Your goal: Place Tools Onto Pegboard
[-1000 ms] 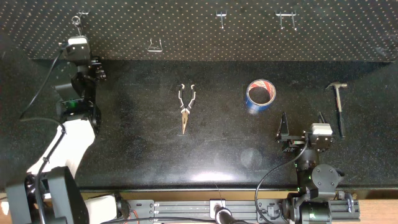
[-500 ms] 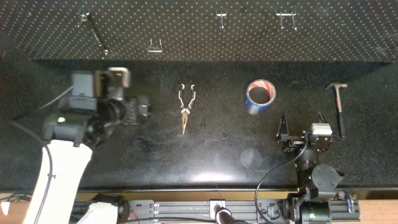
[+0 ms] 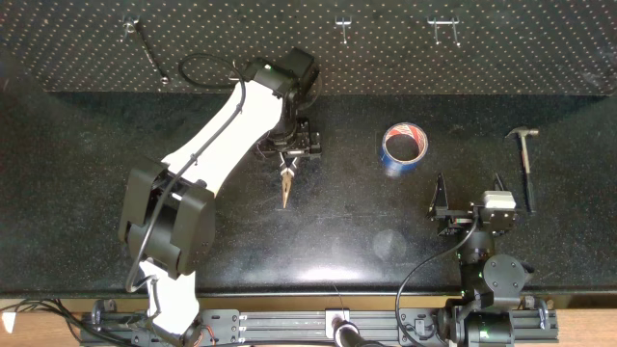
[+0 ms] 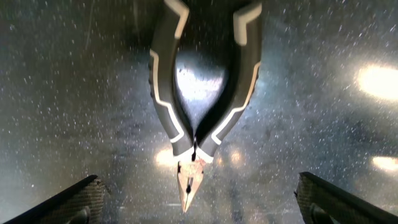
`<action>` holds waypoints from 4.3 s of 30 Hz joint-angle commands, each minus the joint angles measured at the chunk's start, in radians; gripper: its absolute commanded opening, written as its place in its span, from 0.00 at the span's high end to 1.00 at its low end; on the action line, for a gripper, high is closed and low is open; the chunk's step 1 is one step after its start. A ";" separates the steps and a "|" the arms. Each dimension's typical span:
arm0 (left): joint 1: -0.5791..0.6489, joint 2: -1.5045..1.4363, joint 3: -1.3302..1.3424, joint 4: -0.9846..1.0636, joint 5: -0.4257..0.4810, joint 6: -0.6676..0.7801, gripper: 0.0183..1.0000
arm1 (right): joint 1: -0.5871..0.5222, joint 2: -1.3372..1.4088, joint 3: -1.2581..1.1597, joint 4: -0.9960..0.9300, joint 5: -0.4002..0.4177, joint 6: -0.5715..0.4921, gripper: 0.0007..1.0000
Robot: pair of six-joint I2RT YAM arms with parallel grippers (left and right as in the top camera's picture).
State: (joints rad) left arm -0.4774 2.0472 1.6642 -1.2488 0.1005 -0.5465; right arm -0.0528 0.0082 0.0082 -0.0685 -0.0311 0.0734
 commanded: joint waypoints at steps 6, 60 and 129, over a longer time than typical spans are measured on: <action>0.000 0.085 0.019 0.086 -0.105 -0.018 0.01 | -0.004 -0.005 -0.004 -0.002 -0.002 0.001 0.02; 0.049 -0.779 -0.248 0.539 -0.691 0.248 0.99 | -0.004 -0.005 -0.004 -0.002 -0.002 0.001 0.02; 0.529 -1.975 -1.621 1.271 0.043 0.372 0.01 | -0.004 -0.005 -0.004 -0.002 -0.002 0.001 0.02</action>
State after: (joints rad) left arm -0.0284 0.2005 0.1081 0.0143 0.0483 -0.1802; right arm -0.0528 0.0090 0.0086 -0.0689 -0.0311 0.0734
